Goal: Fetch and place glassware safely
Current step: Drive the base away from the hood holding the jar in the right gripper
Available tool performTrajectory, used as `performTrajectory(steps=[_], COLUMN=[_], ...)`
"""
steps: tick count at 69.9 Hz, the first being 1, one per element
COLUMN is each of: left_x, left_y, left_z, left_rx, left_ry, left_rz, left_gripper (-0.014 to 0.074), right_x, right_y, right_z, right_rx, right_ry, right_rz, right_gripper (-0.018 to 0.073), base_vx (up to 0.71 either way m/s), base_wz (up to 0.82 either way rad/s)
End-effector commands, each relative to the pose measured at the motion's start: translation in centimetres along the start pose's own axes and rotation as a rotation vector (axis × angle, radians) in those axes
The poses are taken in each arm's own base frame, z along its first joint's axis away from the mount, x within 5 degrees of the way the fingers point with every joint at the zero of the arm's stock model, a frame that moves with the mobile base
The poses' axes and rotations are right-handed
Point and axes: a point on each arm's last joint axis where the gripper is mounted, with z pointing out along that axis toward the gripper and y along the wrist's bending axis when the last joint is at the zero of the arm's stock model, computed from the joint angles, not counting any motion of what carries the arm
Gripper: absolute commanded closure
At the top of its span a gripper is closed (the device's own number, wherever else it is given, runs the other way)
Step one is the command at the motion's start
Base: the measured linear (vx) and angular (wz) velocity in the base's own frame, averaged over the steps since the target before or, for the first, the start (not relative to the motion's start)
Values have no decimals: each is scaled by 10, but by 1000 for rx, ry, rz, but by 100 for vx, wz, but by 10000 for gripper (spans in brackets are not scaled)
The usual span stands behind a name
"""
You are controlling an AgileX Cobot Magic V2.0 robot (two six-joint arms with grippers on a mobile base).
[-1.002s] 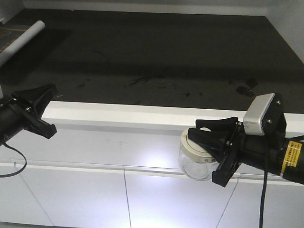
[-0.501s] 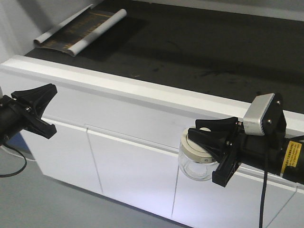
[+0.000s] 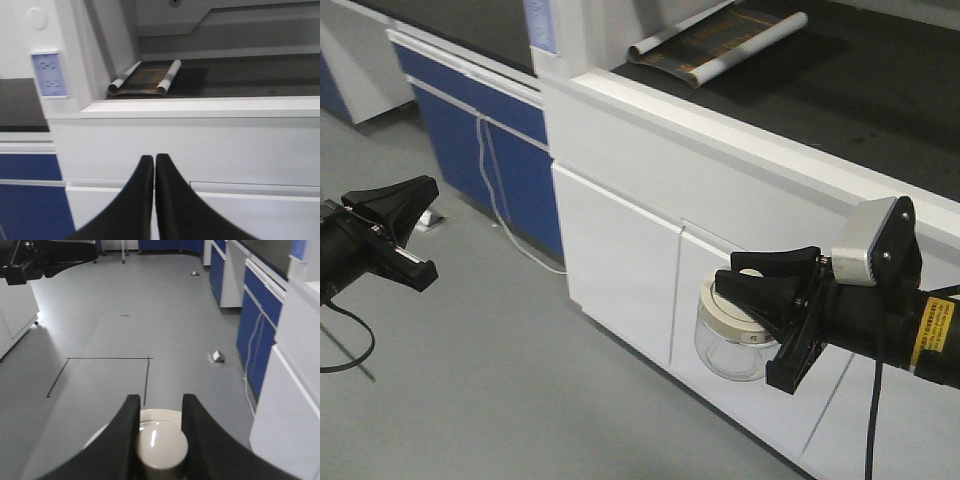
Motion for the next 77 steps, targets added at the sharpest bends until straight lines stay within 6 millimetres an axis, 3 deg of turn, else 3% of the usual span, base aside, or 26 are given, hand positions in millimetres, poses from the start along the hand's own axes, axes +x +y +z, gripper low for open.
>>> performTrajectory(steps=[1, 41, 77], left_x=[-20, -20, -20], left_y=[0, 0, 0], left_z=[-1, -1, -1], left_rx=[1, 1, 1], left_ry=[-112, -112, -112], left_rz=[0, 0, 0], left_gripper=[603, 603, 603], right_x=[-21, -21, -21], right_y=[2, 2, 2], right_z=[-4, -4, -4], right_rx=[-16, -16, -15], right_ry=[-114, -114, -113], right_rz=[-7, -7, -7], right_gripper=[559, 559, 560], base_vx=[-17, -13, 5], base_wz=[64, 65, 64])
